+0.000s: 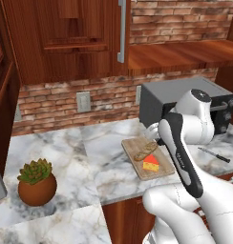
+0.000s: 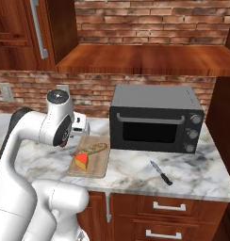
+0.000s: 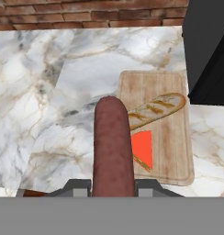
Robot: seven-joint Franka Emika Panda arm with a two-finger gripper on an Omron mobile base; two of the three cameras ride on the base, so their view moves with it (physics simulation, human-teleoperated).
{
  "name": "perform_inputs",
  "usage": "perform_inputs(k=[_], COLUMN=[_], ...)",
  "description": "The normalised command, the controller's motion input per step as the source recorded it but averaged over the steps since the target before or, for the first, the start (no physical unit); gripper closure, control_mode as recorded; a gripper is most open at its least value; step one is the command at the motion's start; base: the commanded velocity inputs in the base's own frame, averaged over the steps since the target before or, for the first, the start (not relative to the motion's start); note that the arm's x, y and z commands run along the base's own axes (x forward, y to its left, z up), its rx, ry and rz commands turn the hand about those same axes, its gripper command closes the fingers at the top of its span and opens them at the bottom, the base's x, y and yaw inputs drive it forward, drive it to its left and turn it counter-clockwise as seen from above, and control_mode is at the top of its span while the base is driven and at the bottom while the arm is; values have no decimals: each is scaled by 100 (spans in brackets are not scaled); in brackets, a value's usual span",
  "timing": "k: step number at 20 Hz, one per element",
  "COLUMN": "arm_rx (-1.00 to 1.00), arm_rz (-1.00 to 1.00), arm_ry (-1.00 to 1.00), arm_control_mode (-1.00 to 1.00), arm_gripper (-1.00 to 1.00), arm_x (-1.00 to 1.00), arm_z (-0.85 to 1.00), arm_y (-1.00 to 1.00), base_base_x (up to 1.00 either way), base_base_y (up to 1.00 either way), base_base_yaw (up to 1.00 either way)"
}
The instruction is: Retrieve the sausage and cheese from the fridge and place them on the cutting board on the counter.
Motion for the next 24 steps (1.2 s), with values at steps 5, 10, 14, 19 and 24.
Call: perform_inputs(k=[5, 10, 14, 19, 24], arm_rx=[0, 2, 0, -1, -3], arm_rz=[0, -1, -1, 7, 22], arm_ry=[0, -5, 14, 8, 13], arm_control_mode=[-100, -100, -100, -100, -100], arm_gripper=[100, 100, 100, 100, 100], arm_x=[0, -27, -6, -2, 18], arm_z=[0, -13, -24, -41, -42], arm_y=[0, -25, -50, -50, -17], base_base_x=[0, 0, 0, 0, 0], base_base_y=[0, 0, 0, 0, 0], base_base_yaw=[0, 0, 0, 0, 0])
